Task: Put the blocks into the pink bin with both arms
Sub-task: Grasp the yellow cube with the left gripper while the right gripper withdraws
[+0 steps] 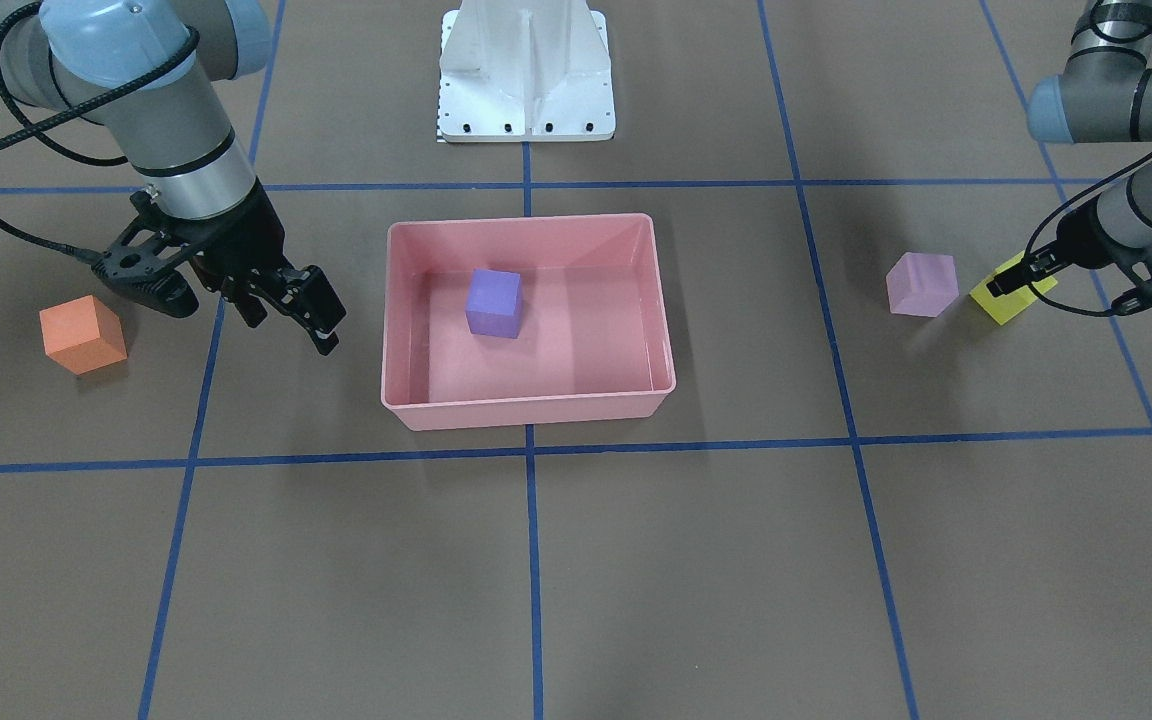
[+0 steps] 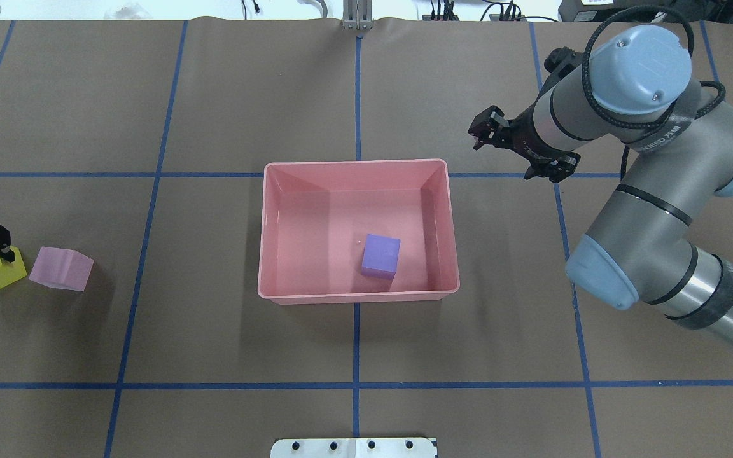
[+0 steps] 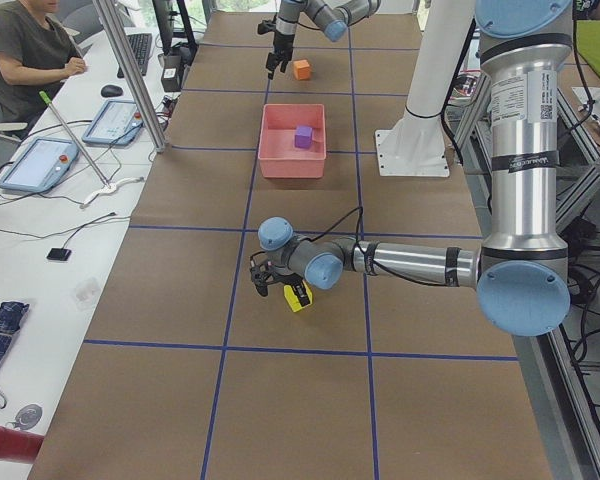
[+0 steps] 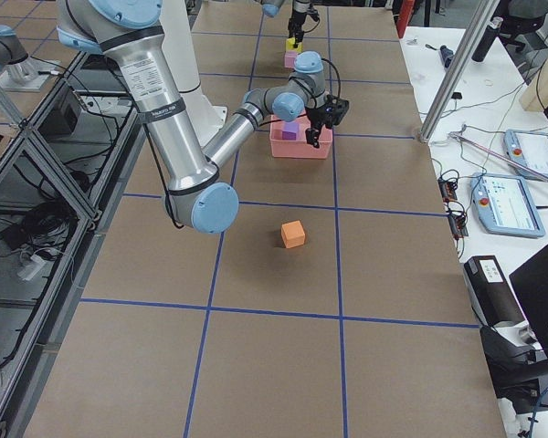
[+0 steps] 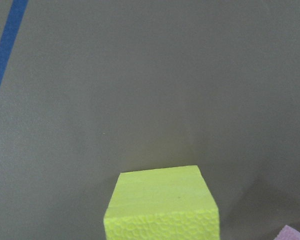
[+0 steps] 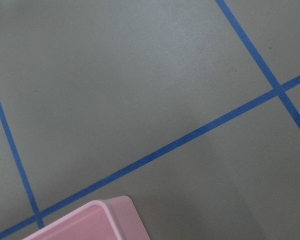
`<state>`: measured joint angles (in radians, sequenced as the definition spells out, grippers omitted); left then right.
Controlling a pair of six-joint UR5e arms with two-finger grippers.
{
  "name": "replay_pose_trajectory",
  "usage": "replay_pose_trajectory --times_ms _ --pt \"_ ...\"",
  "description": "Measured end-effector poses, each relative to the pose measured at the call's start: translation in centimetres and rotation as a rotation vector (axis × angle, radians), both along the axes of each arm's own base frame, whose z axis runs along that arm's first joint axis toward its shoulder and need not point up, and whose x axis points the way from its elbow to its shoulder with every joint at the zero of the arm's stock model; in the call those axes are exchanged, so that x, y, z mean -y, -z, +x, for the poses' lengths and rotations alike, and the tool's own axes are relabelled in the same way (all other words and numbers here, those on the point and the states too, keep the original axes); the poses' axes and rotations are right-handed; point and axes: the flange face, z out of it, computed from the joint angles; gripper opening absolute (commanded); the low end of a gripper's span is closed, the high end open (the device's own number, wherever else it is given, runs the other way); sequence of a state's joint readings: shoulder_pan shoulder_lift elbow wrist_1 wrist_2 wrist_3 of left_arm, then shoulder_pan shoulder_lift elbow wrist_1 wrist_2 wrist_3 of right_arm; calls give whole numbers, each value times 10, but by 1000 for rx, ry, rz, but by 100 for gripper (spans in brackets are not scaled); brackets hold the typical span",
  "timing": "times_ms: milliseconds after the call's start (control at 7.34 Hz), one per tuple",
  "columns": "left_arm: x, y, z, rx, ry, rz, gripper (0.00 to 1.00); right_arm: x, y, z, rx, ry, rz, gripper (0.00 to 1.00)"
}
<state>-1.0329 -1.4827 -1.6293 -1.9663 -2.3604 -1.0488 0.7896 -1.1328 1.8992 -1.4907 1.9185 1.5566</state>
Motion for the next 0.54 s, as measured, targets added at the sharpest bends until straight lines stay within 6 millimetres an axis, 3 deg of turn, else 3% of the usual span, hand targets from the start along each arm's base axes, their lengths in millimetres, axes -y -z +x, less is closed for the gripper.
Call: replay_pose_trajectory --times_ms 272,408,545 --pt "5 15 3 -17 1 18 0 7 -15 33 -6 24 9 100" --pt "10 43 0 -35 12 42 0 12 -33 54 -24 49 18 100" --pt "25 96 -5 -51 38 66 0 16 -59 77 -53 80 31 100"
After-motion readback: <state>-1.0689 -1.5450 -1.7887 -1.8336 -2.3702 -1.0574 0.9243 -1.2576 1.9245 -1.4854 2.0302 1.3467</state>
